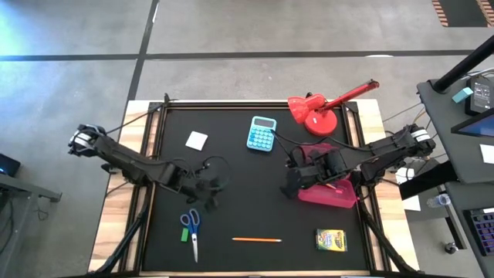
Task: Pack school essentials
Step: Put the green pen into the red supply box
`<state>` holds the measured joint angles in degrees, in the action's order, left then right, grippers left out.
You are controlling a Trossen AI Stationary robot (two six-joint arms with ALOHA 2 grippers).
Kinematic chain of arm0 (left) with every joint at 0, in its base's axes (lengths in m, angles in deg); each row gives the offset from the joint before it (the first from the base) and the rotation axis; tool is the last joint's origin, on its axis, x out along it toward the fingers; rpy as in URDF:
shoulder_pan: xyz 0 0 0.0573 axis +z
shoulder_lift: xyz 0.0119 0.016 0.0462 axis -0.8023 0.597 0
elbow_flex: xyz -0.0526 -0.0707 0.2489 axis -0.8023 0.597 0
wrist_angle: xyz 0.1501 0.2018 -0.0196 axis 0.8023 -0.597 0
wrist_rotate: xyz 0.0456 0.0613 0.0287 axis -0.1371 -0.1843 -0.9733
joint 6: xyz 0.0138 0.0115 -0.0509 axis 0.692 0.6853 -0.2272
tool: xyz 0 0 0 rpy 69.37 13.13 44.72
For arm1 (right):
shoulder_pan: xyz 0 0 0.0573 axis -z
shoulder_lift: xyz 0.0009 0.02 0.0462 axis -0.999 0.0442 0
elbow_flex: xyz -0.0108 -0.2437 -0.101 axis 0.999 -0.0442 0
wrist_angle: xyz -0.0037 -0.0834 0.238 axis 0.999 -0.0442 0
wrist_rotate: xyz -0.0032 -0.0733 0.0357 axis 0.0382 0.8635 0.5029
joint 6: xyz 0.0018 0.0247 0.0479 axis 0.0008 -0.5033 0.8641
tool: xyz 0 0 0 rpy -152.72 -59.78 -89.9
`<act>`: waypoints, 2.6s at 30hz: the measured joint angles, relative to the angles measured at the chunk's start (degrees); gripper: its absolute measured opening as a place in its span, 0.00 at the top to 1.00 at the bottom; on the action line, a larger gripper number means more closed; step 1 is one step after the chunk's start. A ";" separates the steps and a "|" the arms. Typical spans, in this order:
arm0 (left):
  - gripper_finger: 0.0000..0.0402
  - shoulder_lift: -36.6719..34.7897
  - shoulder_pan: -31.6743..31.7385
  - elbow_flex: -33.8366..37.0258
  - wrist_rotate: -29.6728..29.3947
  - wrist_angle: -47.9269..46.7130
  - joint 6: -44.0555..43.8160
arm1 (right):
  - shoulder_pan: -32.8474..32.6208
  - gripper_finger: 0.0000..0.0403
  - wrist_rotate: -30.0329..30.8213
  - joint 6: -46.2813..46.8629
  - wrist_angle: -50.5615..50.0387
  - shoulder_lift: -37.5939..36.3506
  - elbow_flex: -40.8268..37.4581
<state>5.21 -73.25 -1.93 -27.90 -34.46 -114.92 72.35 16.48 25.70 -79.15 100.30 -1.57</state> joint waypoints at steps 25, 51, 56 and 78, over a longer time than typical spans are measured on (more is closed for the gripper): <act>0.95 -2.65 6.94 -9.24 -3.35 35.85 23.44 | 0.18 0.52 1.73 -23.16 45.06 0.02 1.99; 0.95 -2.58 7.44 -9.17 -2.68 41.82 26.22 | 1.25 0.82 2.13 -28.29 55.34 0.24 2.03; 0.95 -2.58 7.44 -9.17 -2.50 42.95 27.22 | 1.29 0.95 2.16 -28.35 56.00 0.24 2.03; 0.66 -2.56 7.75 -9.13 -2.07 39.50 30.91 | 1.27 0.97 0.72 -22.74 40.58 -2.43 4.61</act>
<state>2.65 -65.51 -11.06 -29.97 5.03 -84.01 73.62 17.20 2.96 -38.58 97.87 3.04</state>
